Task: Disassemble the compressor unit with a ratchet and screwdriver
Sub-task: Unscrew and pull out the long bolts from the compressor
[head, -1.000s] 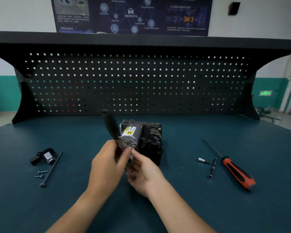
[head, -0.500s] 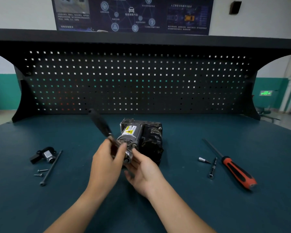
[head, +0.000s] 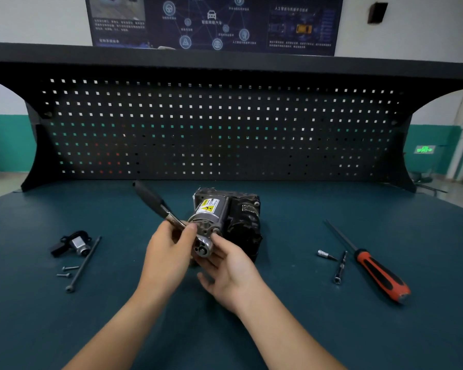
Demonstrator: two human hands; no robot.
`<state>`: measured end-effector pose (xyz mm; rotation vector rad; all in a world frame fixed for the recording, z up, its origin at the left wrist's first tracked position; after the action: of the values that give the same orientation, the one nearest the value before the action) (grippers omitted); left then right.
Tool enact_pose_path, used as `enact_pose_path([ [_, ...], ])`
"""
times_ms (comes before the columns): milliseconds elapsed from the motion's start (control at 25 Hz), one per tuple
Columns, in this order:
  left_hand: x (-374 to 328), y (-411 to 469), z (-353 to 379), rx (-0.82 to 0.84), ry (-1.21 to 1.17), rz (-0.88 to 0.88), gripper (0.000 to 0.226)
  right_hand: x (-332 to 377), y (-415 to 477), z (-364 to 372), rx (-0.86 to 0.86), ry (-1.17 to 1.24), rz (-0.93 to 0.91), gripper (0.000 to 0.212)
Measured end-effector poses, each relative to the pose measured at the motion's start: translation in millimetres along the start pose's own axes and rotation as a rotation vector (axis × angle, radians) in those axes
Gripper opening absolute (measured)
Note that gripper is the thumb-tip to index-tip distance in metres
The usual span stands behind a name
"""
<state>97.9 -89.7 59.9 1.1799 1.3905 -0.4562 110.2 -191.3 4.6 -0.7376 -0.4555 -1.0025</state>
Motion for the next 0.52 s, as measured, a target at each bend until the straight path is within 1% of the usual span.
enact_pose_path([
  [40, -4.6, -2.5, 0.9, -0.002, 0.060, 0.067, 0.012, 0.9, 0.0, -1.6, -0.009, -0.011, -0.001, 0.015],
  [80, -13.7, -8.2, 2.5, -0.006, 0.149, 0.189, 0.016, 1.2, -0.5, -3.0, -0.012, -0.017, 0.005, 0.014],
  [160, -35.2, -25.0, 9.1, 0.000, 0.346, 0.514, 0.023, 0.2, -1.0, -4.2, -0.004, -0.014, 0.027, 0.015],
  [200, -42.5, -31.3, 12.6, 0.016, 0.439, 0.656, 0.019, -0.2, -1.3, -4.5, 0.000, -0.009, 0.036, 0.017],
  [240, -45.5, -33.7, 13.9, 0.011, 0.501, 0.751, 0.012, -0.7, -1.3, -5.2, 0.000, -0.005, 0.039, 0.018],
  [280, -45.4, -33.1, 12.6, -0.013, 0.516, 0.779, 0.011, -0.9, -1.3, -5.2, 0.000, -0.004, 0.035, 0.018],
  [320, -42.6, -29.3, 9.0, -0.026, 0.465, 0.723, 0.011, -0.6, -1.1, -4.8, 0.002, -0.005, 0.026, 0.016],
  [360, -37.7, -22.6, 3.7, -0.037, 0.354, 0.595, 0.012, -0.4, -1.5, -3.5, 0.004, -0.007, 0.020, 0.015],
  [480, -8.0, -0.2, -4.0, -0.015, 0.021, 0.093, 0.014, -0.1, -2.1, -0.7, 0.021, 0.004, 0.021, 0.020],
  [520, 0.2, 3.4, -4.0, -0.001, -0.027, -0.012, 0.014, 0.4, -2.5, 0.3, 0.030, 0.004, 0.019, 0.020],
])
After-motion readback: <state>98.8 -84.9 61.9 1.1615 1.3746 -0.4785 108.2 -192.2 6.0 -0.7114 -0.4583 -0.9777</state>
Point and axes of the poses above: each hand's wrist, its own y-axis towards the middle knuckle, its own z-axis out of the palm, x = y × z, the point moved 7 cm from there along y, towards the middle knuckle, and after that the axes turned 8 degrees about y, right-handed, at the moved point
